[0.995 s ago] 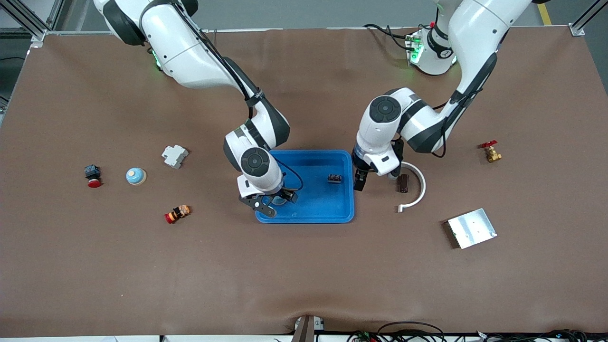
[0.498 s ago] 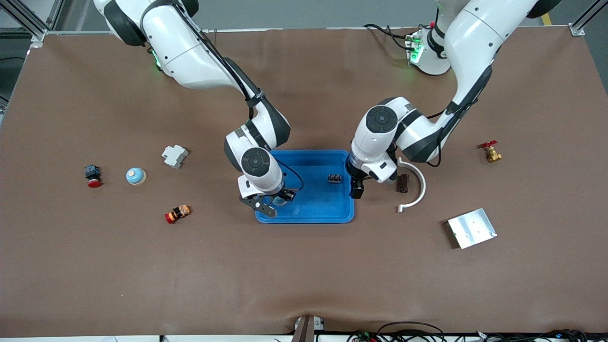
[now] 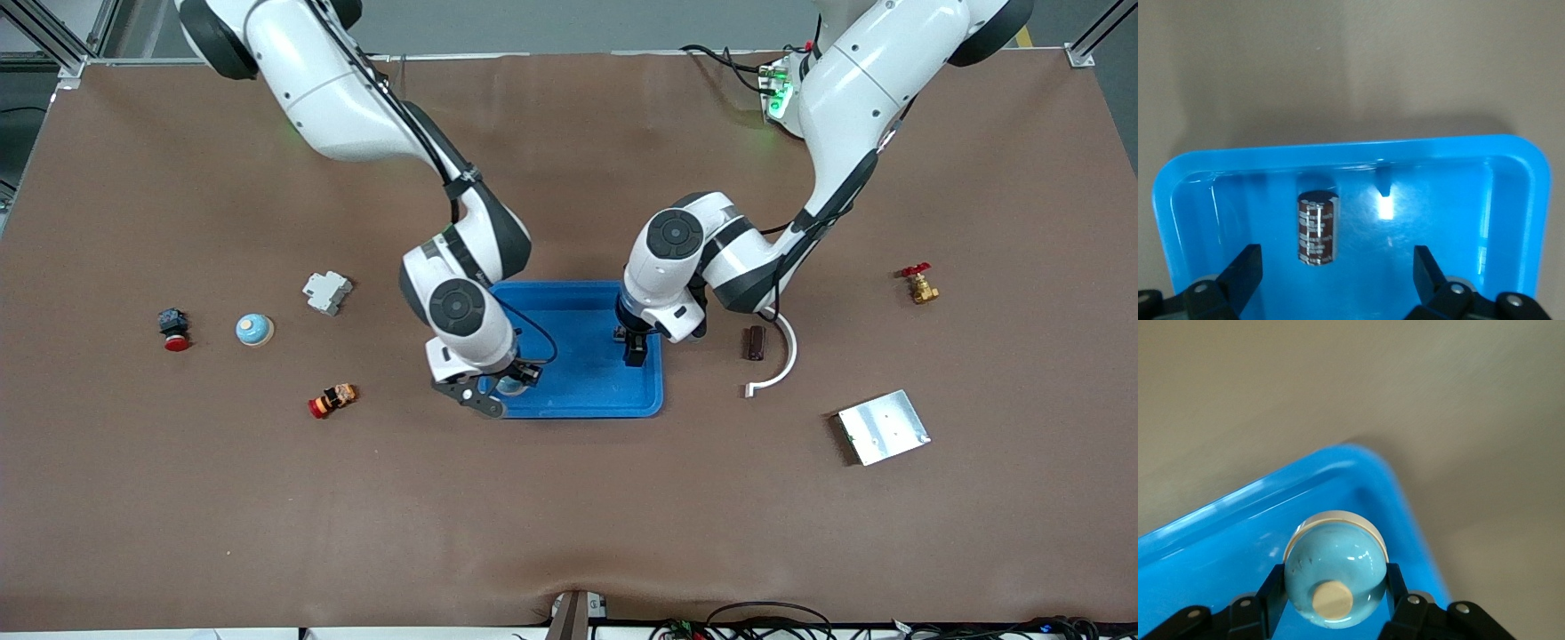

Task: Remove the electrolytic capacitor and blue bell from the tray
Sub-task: 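Grasp the second bell with the right gripper while the left gripper returns to the tray, then lower the bell beside the orange car and open the right gripper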

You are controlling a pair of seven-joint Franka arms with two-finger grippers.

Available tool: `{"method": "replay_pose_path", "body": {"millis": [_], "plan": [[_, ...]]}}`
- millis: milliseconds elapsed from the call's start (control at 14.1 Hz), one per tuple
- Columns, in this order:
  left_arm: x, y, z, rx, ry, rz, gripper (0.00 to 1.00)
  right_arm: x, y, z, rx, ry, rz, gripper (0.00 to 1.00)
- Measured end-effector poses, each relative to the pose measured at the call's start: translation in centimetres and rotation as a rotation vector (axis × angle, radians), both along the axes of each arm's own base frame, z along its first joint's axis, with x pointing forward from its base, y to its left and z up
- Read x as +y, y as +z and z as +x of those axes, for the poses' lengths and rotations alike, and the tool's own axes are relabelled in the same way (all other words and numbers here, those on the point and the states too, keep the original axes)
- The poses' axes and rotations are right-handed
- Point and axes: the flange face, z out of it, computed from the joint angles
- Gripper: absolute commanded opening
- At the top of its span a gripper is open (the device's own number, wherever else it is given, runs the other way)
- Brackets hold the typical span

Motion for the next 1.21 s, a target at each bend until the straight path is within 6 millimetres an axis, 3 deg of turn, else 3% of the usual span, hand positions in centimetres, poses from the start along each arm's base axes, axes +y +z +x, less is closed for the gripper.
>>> {"method": "replay_pose_path", "body": {"millis": [284, 498, 853, 1067, 1209], "plan": [[-0.7, -3.2, -1.1, -0.04, -0.087, 0.091, 1.0, -10.8, 5.7, 3.7, 0.074, 0.121, 0.021, 0.19], [-0.9, -3.8, -0.9, -0.049, -0.1, 0.099, 1.0, -20.0, 6.8, 5.3, 0.106, 0.204, 0.044, 0.16], [-1.0, -4.2, -0.7, -0.046, -0.099, 0.098, 1.0, -33.0, 2.1, 4.6, 0.158, 0.359, 0.097, 0.15], [-1.1, -4.3, -0.7, -0.045, -0.099, 0.096, 1.0, -37.8, 0.6, 4.3, 0.124, 0.424, 0.113, 0.15], [-1.2, -4.2, -0.5, -0.047, -0.097, 0.093, 1.0, -39.8, -0.4, 4.0, 0.092, 0.437, 0.109, 0.15]]}}
